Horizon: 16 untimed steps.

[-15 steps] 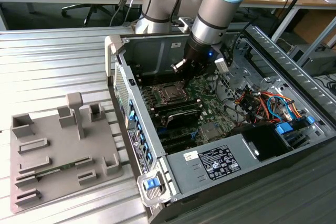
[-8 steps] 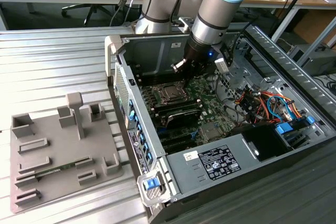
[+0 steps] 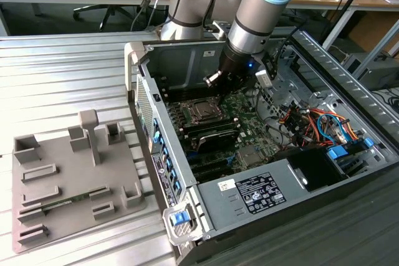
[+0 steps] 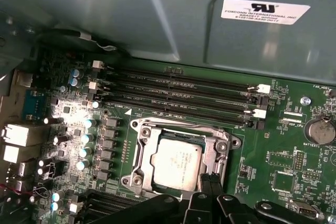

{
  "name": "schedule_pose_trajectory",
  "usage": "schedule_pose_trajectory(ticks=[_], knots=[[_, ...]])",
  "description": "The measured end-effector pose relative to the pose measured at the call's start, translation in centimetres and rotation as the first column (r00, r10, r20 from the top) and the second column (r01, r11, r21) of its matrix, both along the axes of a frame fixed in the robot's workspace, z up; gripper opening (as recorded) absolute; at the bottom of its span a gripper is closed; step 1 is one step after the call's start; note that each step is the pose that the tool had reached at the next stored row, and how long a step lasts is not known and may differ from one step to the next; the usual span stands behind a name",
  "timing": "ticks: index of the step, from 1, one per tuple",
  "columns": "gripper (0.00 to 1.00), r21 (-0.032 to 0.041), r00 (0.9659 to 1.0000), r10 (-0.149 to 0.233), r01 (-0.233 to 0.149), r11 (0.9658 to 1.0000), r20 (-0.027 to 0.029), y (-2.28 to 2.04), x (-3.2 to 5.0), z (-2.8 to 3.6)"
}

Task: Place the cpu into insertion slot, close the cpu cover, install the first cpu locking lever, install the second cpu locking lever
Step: 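Install the second cpu locking lever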

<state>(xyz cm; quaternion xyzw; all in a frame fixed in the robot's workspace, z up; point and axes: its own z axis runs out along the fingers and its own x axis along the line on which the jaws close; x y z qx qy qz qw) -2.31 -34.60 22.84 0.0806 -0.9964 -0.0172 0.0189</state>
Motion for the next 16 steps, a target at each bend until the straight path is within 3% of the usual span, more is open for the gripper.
schedule_pose_trajectory(ticks=[16], knots=[[0.11,0.0,1.0,0.0,0.0,1.0,0.0,-0.47,0.0,-0.38]])
